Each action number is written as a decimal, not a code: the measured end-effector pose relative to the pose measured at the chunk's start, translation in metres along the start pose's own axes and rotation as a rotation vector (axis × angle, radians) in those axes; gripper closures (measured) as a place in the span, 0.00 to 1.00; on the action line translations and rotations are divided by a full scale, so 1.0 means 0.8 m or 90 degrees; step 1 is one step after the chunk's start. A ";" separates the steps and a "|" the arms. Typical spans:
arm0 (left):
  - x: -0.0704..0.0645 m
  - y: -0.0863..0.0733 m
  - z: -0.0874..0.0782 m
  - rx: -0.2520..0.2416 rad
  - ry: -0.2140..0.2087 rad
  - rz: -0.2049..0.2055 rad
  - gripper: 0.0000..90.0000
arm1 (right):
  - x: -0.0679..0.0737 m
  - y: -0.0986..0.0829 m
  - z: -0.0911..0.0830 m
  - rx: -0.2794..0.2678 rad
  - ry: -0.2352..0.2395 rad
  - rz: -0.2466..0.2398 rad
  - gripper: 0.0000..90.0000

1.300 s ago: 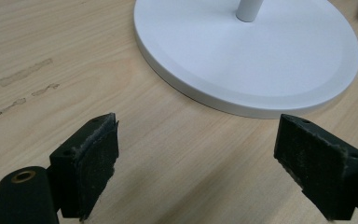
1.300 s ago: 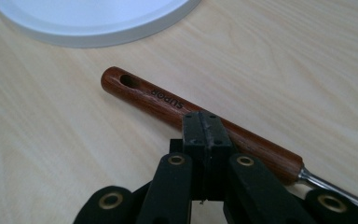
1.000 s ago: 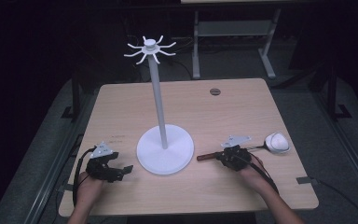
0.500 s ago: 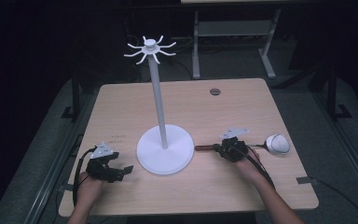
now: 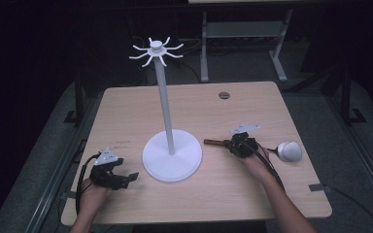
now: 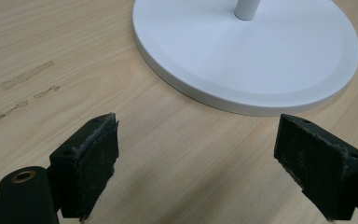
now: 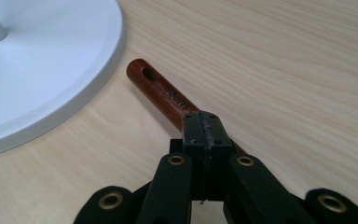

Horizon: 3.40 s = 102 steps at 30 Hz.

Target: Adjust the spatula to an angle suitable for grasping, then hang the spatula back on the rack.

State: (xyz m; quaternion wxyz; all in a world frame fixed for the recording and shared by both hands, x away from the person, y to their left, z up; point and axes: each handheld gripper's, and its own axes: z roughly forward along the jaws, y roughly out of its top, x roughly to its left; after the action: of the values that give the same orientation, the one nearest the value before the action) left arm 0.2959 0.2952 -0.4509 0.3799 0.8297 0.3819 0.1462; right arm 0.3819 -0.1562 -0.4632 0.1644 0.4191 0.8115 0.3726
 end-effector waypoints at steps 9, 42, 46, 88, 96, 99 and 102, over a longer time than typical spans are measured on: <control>-0.001 0.000 0.001 0.002 -0.001 0.001 0.15 | -0.016 0.001 0.007 0.002 -0.029 -0.006 1.00; -0.002 -0.006 -0.005 0.002 -0.001 -0.004 0.15 | -0.071 0.043 -0.024 0.053 0.000 0.002 0.75; -0.001 -0.006 -0.004 0.001 -0.003 -0.006 0.15 | -0.078 0.058 -0.019 0.109 0.021 -0.030 0.72; -0.001 -0.005 -0.002 0.006 -0.008 -0.002 0.15 | -0.083 0.085 0.047 0.372 0.080 -0.197 0.80; -0.001 -0.005 -0.002 0.006 -0.008 -0.001 0.15 | -0.085 0.088 0.041 0.355 0.083 -0.193 0.82; -0.001 -0.005 -0.002 0.007 -0.008 -0.001 0.15 | -0.086 0.090 0.036 0.342 0.082 -0.189 0.82; -0.001 -0.005 -0.002 0.007 -0.008 0.000 0.15 | -0.088 0.093 0.028 0.321 0.084 -0.186 0.82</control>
State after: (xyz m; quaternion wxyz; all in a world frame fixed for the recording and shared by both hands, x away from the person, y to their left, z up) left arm 0.2925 0.2973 -0.4528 0.3776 0.8326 0.3806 0.1390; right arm 0.4785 -0.1747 -0.4259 0.0538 0.3006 0.9391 0.1578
